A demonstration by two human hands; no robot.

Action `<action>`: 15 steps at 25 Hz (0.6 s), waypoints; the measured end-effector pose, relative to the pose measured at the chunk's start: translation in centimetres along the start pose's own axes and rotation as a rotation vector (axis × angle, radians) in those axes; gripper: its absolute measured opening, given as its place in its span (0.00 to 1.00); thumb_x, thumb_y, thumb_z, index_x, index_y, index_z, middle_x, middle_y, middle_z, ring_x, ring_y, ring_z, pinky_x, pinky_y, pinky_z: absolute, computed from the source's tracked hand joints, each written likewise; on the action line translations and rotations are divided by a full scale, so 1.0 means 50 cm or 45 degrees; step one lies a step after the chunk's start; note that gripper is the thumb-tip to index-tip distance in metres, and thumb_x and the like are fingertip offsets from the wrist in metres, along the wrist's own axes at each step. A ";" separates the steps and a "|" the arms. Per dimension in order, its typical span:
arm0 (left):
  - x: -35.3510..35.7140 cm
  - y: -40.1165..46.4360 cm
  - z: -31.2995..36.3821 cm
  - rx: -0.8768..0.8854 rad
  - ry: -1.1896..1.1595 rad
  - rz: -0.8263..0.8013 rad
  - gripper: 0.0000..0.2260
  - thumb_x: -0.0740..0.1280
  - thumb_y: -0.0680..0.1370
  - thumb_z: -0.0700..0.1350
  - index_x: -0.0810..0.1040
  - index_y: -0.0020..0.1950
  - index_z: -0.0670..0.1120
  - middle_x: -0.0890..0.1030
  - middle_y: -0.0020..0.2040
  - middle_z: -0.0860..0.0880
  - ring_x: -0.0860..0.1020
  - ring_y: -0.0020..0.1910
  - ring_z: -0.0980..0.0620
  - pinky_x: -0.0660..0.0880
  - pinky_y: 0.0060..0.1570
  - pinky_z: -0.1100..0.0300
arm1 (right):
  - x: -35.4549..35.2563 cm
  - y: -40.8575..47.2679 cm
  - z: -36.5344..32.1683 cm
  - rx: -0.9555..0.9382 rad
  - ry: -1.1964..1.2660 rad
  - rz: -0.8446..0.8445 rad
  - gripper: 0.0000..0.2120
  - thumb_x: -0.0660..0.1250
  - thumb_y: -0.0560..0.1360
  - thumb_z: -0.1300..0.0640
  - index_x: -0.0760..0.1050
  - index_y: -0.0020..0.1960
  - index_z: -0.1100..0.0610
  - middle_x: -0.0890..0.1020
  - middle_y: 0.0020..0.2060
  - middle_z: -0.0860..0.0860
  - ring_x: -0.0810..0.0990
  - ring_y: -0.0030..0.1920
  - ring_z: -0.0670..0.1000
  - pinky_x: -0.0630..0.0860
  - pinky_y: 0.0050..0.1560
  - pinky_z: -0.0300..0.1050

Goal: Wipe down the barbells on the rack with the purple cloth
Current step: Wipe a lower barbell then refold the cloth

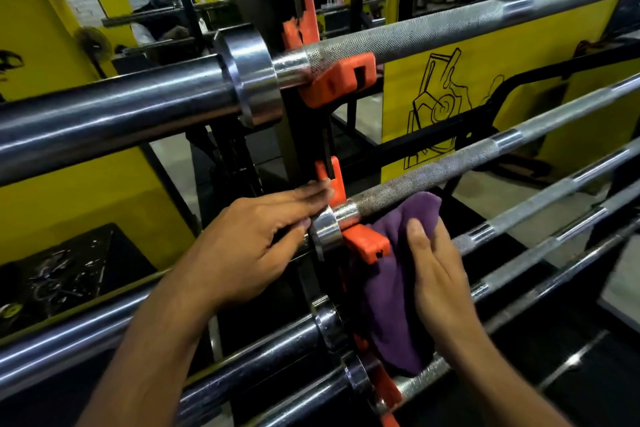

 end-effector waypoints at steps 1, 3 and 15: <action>-0.001 0.000 0.000 0.000 0.006 -0.004 0.21 0.58 0.81 0.51 0.69 0.74 0.59 0.67 0.73 0.66 0.64 0.72 0.70 0.67 0.72 0.59 | -0.011 -0.009 -0.016 -0.071 -0.037 -0.075 0.13 0.58 0.83 0.46 0.77 0.61 0.49 0.84 0.51 0.40 0.81 0.53 0.41 0.74 0.54 0.33; -0.003 0.001 0.004 0.011 0.017 -0.013 0.21 0.58 0.81 0.50 0.68 0.75 0.58 0.67 0.74 0.64 0.64 0.72 0.69 0.67 0.72 0.59 | -0.039 -0.010 -0.061 -0.260 -0.132 -0.194 0.08 0.59 0.84 0.51 0.77 0.58 0.47 0.84 0.47 0.39 0.81 0.49 0.38 0.74 0.49 0.31; -0.048 -0.159 -0.041 0.008 0.263 0.006 0.24 0.53 0.80 0.53 0.65 0.77 0.60 0.63 0.77 0.64 0.58 0.75 0.70 0.60 0.71 0.68 | 0.029 0.054 -0.146 -0.854 -1.328 -0.518 0.23 0.52 0.80 0.36 0.77 0.62 0.48 0.72 0.64 0.45 0.69 0.64 0.53 0.70 0.59 0.60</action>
Point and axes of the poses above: each hand's wrist, its own y-axis towards the middle knuckle, its own x-axis out of the palm, z = x × y, the point moved 3 cm from there along y, towards the middle knuckle
